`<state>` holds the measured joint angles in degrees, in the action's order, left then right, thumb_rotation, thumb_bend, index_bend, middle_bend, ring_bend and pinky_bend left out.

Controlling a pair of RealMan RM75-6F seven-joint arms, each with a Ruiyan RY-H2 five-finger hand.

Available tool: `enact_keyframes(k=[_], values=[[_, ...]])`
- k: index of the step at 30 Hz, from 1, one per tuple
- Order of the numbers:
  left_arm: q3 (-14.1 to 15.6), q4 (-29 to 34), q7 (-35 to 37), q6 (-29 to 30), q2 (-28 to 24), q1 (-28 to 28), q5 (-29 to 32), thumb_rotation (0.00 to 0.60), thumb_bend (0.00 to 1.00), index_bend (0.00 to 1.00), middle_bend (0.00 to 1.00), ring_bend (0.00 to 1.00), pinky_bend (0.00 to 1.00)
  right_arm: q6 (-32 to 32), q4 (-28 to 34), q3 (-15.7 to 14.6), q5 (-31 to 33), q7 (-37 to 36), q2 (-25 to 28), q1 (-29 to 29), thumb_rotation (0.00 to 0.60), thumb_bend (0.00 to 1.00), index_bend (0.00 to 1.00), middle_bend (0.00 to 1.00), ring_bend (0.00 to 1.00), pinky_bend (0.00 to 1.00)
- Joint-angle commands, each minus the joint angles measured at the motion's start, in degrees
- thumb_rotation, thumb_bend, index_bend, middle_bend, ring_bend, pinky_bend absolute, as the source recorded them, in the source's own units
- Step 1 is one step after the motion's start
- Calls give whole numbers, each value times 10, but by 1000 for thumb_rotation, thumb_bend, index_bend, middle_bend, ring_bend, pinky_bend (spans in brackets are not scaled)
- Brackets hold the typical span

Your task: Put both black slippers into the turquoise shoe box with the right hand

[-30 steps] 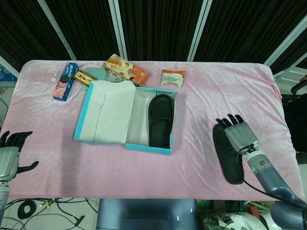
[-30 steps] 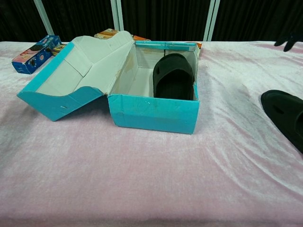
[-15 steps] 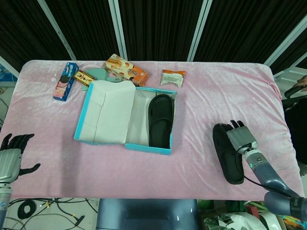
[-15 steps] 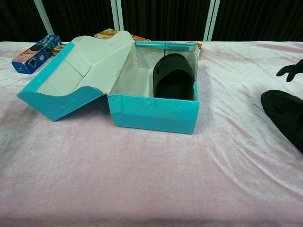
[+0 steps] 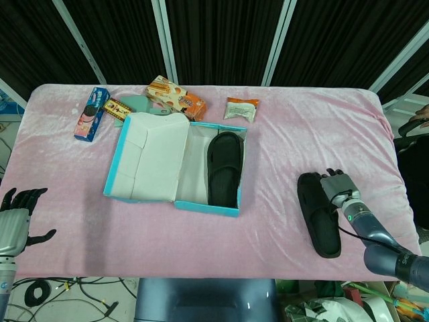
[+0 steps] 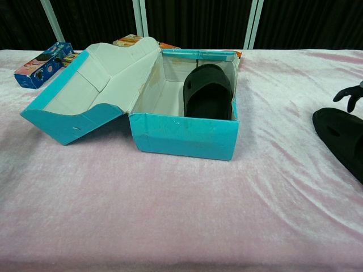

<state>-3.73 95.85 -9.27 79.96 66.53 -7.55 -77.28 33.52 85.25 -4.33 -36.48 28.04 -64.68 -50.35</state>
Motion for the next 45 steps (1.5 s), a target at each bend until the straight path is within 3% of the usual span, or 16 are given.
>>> enact_keyframes(k=[1, 8, 11, 16, 19, 27, 33, 39, 45], values=[[0, 0, -1, 1, 0, 0, -1, 600, 4, 163, 178, 124, 37, -4, -11, -7, 8, -5, -5, -4, 600, 138, 98, 187, 0, 95], [-1, 3, -4, -1, 0, -2, -1, 600, 5, 163, 178, 124, 37, -10, -25, -26, 19, -3, -15, -14, 600, 147, 114, 191, 0, 95], [0, 3, -4, -3, 1, -3, -1, 600, 5, 163, 178, 124, 37, -13, -36, -33, 32, 0, -23, -20, 600, 148, 203, 239, 7, 95], [1, -3, 2, -2, 3, 1, 2, 600, 4, 163, 178, 123, 37, -4, -39, -38, 50, -2, -28, -28, 600, 149, 424, 402, 118, 95], [2, -7, 6, -3, 5, 1, 2, 600, 4, 163, 178, 124, 37, 16, -15, -29, 44, -16, -15, -24, 600, 149, 452, 422, 133, 95], [1, -15, 13, -6, 10, -2, -2, 600, 4, 162, 178, 123, 37, 110, 116, 20, -42, -80, 93, 13, 600, 149, 452, 422, 133, 95], [0, -21, 16, -11, 15, -6, -2, 600, 5, 162, 178, 124, 37, 140, 191, 58, -86, -141, 161, 37, 600, 143, 452, 426, 133, 94], [-2, -24, 15, -19, 20, -14, -3, 600, 5, 162, 178, 123, 37, 130, 222, 122, -97, -264, 159, 54, 600, 120, 462, 428, 138, 95], [-3, -27, 14, -26, 24, -18, -1, 600, 4, 162, 177, 123, 37, 107, 212, 169, -67, -310, 104, 27, 600, 109, 462, 427, 138, 95]])
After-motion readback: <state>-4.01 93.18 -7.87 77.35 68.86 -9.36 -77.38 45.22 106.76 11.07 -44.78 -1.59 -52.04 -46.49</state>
